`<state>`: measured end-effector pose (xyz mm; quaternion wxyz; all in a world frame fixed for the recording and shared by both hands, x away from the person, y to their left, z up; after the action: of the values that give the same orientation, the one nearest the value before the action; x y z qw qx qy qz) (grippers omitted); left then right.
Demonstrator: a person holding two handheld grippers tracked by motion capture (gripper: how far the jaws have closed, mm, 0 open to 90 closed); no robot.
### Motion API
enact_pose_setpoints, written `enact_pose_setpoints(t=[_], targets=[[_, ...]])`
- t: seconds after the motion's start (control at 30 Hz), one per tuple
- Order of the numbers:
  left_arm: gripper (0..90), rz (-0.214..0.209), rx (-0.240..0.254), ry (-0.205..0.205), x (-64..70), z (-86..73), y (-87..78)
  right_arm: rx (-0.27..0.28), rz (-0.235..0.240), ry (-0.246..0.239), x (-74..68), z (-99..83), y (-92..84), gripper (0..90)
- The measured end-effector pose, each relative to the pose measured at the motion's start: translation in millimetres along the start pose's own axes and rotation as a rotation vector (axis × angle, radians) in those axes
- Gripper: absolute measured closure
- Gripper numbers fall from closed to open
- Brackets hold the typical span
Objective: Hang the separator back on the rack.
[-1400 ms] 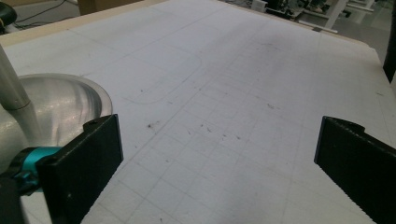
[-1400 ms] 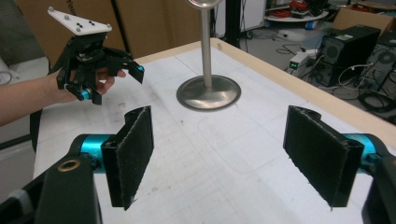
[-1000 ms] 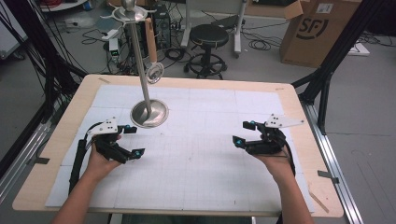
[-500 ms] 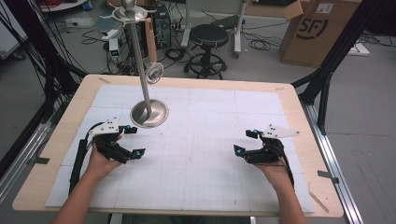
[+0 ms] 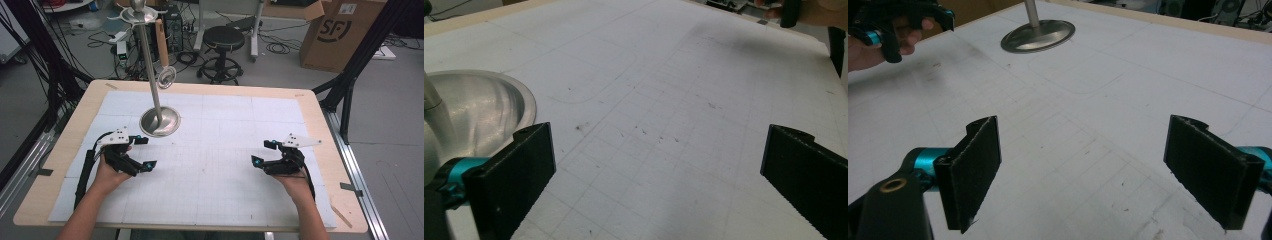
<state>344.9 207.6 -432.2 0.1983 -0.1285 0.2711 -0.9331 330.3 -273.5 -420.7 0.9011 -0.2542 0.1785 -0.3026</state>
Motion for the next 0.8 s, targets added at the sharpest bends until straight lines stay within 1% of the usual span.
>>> enact_pose_setpoints(t=[0.1,0.23,0.37,0.6,0.8], targets=[[1.7,-0.008,-0.001,0.002,1.6,-0.8,0.4,-0.001,-0.005,0.000,1.3,-0.2,0.4,14.4],[1.7,-0.013,-0.003,0.006,2.4,-1.0,0.5,-0.013,-0.025,-0.006,0.8,-0.7,-0.3,14.4],[1.7,-0.014,0.007,0.002,1.9,-0.7,-0.4,-0.021,-0.038,-0.010,0.7,-1.0,0.1,14.4],[1.7,-0.009,0.004,0.000,1.8,-0.8,-0.4,-0.030,-0.036,-0.006,3.3,-2.5,1.3,14.4],[1.7,-0.010,-0.001,0.001,1.4,-0.9,1.0,-0.027,-0.035,-0.005,2.9,-2.6,0.2,14.4]])
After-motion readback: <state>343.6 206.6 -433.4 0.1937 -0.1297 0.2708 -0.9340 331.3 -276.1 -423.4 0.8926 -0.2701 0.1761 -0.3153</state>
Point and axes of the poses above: each handheld gripper's, and its own axes: y roughly forward along the jaws, z roughly out of its top, x roughly to its right, the point moved 2 cm from there along y, roughly forward along the jaws, and after that the axes turned 11 degrees about -x, right-handed, at the moved point
